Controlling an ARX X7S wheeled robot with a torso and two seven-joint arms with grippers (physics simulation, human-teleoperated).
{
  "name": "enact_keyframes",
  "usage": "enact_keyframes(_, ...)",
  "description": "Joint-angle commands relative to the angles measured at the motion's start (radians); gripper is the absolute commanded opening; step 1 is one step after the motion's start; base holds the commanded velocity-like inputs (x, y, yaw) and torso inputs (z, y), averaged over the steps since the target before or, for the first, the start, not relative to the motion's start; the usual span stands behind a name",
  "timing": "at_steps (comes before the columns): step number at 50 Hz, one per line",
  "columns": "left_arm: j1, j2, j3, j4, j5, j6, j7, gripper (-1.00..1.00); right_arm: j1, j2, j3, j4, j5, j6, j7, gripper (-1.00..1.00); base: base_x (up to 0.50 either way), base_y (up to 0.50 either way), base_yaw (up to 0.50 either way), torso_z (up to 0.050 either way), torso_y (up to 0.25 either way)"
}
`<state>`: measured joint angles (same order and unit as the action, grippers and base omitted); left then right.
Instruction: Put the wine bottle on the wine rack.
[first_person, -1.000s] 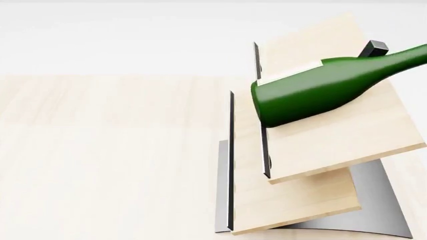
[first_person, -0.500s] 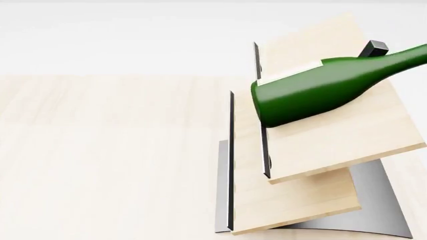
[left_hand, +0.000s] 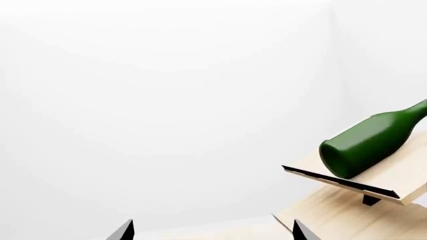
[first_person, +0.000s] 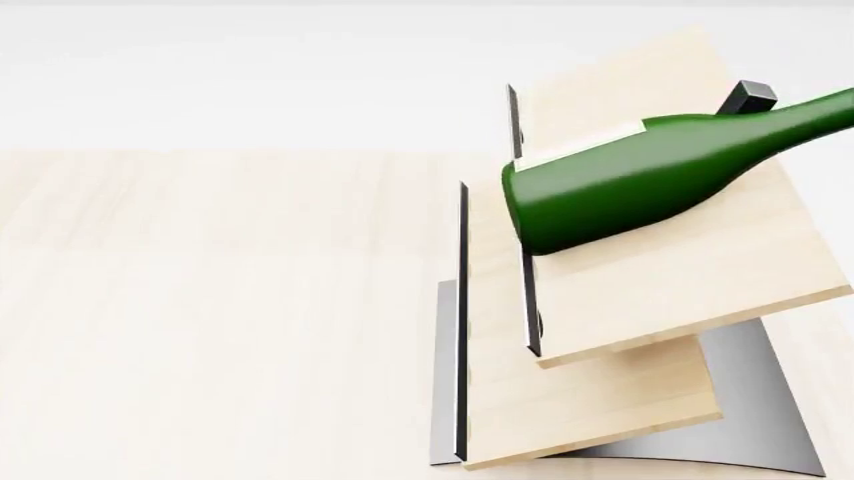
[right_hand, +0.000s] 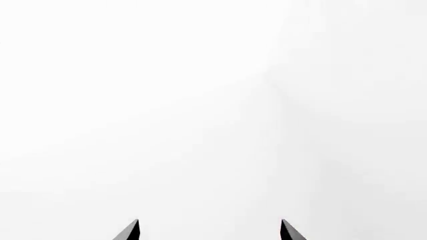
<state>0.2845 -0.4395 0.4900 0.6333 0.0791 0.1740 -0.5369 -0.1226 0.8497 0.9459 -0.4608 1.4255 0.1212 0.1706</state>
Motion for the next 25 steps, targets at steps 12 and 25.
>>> enact_keyframes(12,-0.004,-0.002,0.007,-0.002,0.002,-0.003,-0.004,1.0,-0.157,-0.107,0.479,-0.097,0.269,0.022,-0.137,1.0,0.0,0.0,0.0,0.0,0.0)
enact_keyframes(25,-0.005,-0.004,0.01,-0.001,0.004,-0.003,-0.008,1.0,-0.183,-0.213,0.68,-0.109,0.412,0.018,-0.234,1.0,0.0,0.0,0.0,0.0,0.0)
